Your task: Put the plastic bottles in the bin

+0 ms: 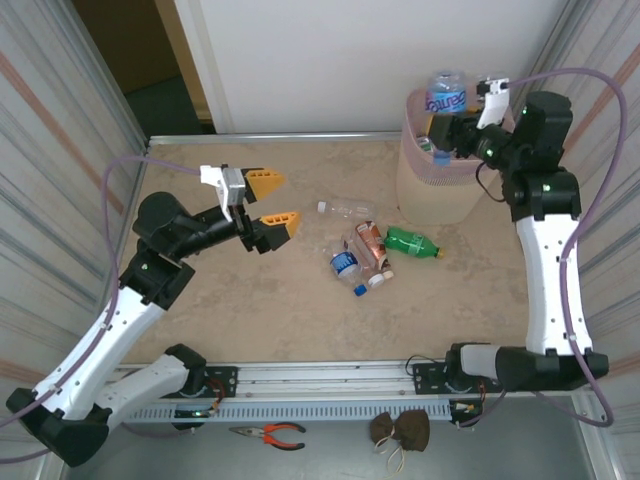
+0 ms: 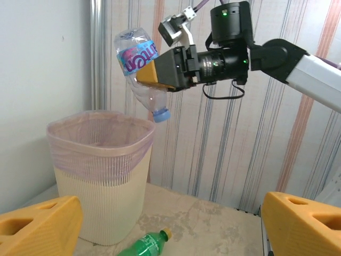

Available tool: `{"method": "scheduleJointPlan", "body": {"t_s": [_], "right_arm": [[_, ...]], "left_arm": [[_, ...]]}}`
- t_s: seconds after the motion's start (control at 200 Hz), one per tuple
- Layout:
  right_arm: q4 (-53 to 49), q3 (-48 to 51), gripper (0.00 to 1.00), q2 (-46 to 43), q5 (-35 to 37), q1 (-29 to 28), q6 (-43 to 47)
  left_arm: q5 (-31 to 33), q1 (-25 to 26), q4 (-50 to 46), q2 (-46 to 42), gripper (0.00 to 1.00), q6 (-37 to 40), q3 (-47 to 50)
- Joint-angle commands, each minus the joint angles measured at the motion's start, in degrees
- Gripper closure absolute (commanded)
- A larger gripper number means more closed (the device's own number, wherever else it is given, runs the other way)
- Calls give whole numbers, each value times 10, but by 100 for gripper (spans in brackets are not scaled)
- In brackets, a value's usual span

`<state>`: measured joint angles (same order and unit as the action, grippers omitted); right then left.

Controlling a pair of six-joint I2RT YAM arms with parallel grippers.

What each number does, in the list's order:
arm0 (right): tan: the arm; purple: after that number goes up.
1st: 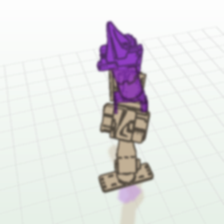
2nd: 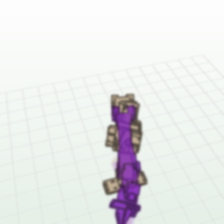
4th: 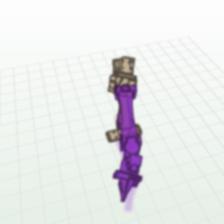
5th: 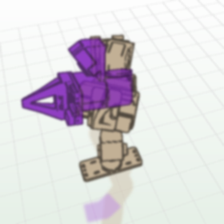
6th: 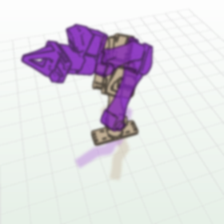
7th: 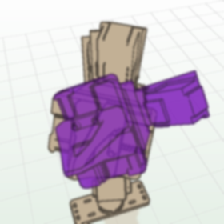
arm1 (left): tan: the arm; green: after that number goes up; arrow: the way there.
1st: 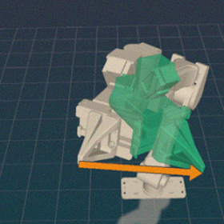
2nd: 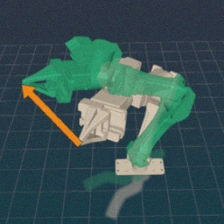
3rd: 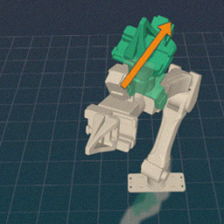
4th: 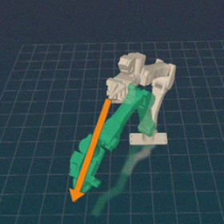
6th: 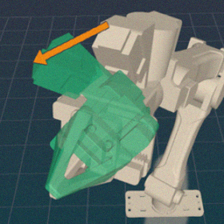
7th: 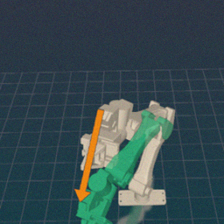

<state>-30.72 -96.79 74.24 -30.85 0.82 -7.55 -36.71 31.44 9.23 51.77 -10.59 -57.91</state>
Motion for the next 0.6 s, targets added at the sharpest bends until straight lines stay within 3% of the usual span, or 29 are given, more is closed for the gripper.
{"method": "scheduleJointPlan", "body": {"t_s": [0.0, 0.21, 0.591], "right_arm": [[-34, -38, 50, 39, 32, 37, -4], [-66, -88, 51, 129, 93, 84, 32], [-88, -147, 52, 248, 165, 105, 81]], "left_arm": [[7, -2, 28, -3, 12, -13, 9], [-2, -3, 44, 9, 12, -23, 16], [-6, -4, 51, 12, 12, -26, 25]]}}
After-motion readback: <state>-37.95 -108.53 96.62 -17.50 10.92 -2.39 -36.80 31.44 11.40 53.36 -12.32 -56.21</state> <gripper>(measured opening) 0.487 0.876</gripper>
